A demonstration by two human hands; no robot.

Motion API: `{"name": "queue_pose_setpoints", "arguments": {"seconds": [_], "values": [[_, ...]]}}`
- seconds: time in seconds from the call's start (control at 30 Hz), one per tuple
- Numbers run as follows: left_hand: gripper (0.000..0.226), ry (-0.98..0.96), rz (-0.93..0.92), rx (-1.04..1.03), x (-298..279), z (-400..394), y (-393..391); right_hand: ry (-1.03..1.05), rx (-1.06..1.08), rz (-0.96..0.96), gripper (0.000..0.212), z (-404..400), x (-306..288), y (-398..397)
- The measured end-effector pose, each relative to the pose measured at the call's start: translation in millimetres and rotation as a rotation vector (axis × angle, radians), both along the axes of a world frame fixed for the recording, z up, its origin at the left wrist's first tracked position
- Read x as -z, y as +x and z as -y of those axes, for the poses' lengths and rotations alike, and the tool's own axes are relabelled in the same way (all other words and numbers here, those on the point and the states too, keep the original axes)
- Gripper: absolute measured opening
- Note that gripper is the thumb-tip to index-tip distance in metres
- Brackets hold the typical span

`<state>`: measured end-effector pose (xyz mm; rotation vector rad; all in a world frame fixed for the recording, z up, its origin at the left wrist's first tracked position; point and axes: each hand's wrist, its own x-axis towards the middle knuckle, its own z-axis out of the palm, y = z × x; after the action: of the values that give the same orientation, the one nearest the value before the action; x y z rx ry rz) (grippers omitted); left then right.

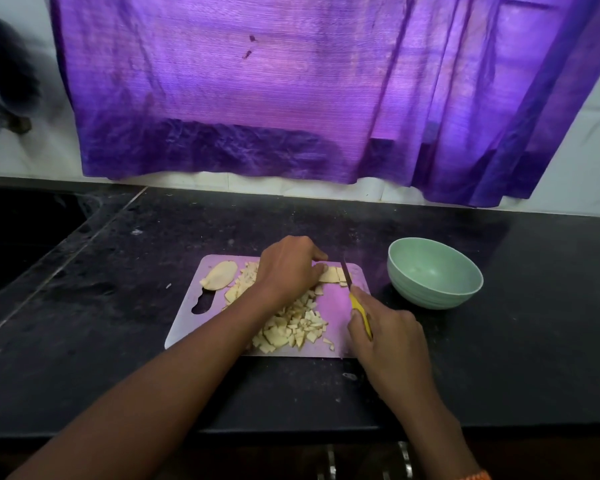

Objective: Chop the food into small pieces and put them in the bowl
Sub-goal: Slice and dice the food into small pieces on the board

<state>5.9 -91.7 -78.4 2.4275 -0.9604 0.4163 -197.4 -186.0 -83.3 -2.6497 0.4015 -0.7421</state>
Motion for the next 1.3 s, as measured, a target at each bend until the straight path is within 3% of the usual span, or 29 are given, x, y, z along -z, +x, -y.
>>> {"name": "queue_pose_setpoints", "arguments": {"seconds": [0.6, 0.77, 1.3], "values": [[0.022, 0.024, 0.000, 0.025, 2.7, -3.7, 2.2, -0.119, -0.002, -0.168, 0.042, -3.2, -9.5, 28.1], [0.034, 0.065, -0.032, -0.022, 0.2, -2.3, 1.6, -0.094, -0.024, -0.184, 0.037, -5.5, -12.9, 29.2], [0.035, 0.078, 0.044, -0.020, 1.4, 0.7, 0.8, -0.015, -0.039, -0.065, 0.044, -7.4, 0.5, -15.6]]}}
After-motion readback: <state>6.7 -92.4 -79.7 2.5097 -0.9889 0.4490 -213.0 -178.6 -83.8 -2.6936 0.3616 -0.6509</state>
